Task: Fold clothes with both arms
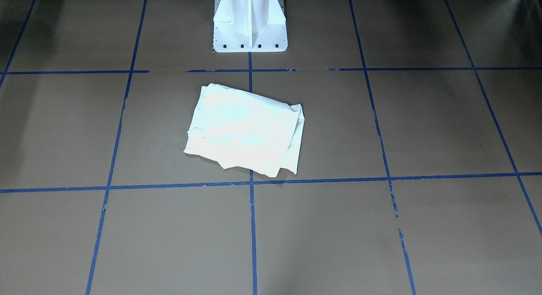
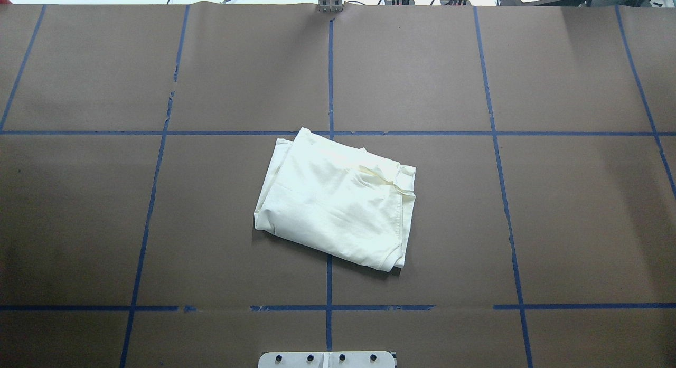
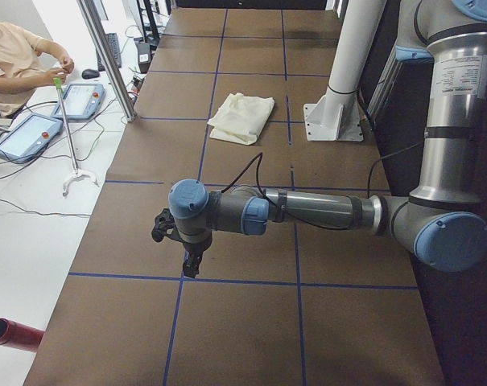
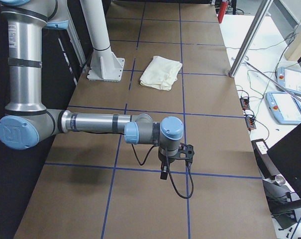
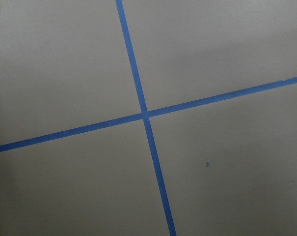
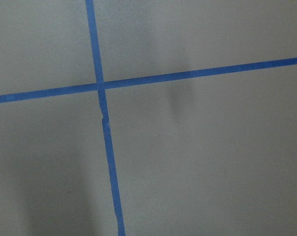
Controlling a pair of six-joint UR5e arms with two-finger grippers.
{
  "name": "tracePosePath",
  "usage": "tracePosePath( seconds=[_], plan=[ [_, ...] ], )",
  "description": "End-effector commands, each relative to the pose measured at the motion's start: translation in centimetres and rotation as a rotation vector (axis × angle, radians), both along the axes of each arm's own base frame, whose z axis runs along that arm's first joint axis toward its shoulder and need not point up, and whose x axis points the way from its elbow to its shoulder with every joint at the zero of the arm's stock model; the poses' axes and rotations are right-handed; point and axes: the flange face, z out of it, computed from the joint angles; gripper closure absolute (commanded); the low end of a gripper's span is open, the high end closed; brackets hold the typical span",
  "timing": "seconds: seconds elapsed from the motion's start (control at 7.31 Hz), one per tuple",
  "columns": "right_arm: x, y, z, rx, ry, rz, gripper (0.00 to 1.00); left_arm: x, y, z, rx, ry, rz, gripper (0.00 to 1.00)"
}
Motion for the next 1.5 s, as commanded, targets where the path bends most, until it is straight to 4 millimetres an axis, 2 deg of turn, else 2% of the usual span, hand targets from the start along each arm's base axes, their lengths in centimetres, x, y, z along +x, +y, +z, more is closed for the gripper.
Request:
tracePosePath(
  seconds=[0.0,0.14,1.37],
  plan=[
    [-0.6,0.8,0.6,-0.01,0.005,-0.016,0.0,0.1,0.0,0.0,0.0,-0.001,0.001,0.0],
    [-0.6,1.1,-1.3,0.022,-0.004,-0.016,0.0,0.1,0.0,0.0,0.0,-0.001,0.001,0.0],
    [-1.6,1.0,-1.3,0.021,-0.01,-0.037,0.0,0.2,-0.3,-0.7,0.028,0.0,0.004,0.0]
  ],
)
